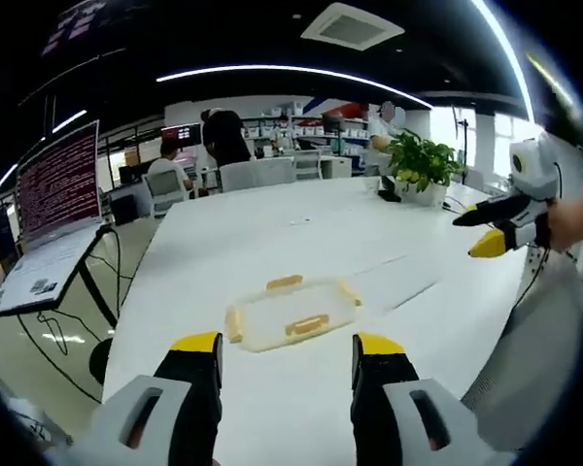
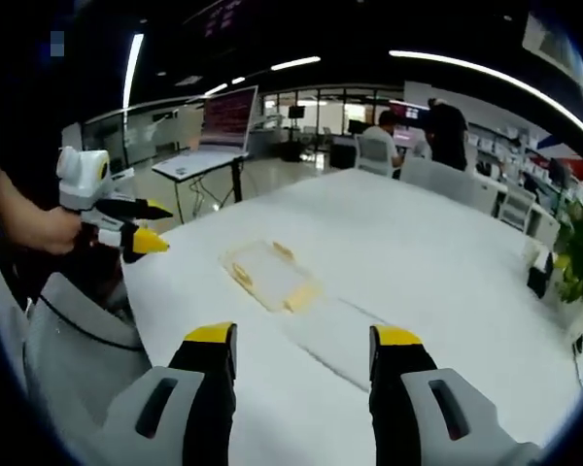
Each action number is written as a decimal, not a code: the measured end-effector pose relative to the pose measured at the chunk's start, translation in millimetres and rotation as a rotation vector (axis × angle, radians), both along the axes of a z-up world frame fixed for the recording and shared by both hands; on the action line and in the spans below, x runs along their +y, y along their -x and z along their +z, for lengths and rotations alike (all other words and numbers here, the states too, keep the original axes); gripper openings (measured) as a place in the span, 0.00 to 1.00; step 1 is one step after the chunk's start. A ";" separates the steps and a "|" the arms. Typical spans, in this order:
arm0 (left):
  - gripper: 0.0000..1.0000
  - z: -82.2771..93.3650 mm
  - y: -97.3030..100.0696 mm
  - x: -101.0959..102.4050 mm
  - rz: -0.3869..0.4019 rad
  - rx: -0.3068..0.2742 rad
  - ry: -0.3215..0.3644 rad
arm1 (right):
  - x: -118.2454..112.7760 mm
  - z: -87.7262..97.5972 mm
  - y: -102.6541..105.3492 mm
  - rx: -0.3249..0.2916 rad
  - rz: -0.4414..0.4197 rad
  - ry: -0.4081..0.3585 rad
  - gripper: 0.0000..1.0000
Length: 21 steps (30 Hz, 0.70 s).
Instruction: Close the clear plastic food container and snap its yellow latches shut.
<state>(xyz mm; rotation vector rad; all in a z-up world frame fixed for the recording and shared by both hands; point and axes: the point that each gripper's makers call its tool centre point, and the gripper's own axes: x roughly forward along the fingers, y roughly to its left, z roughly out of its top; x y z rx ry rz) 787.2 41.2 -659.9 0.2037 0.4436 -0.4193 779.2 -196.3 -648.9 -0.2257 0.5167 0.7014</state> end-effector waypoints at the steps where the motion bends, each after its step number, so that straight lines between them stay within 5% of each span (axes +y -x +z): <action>1: 0.48 0.2 -3.8 1.6 -0.009 0.002 -0.004 | 2.5 -0.4 -3.7 0.000 0.011 0.004 0.53; 8: 0.48 -2.3 -29.7 7.0 -0.123 0.027 -0.079 | 18.8 -4.1 -34.3 0.008 0.092 0.035 0.54; 15: 0.48 -8.0 -47.5 -5.2 -0.356 0.039 -0.221 | 38.9 -17.7 -47.9 0.052 0.237 0.093 0.56; 21: 0.48 -17.6 -63.0 -12.3 -0.495 0.080 -0.236 | 60.2 -23.3 -58.2 0.053 0.371 0.139 0.56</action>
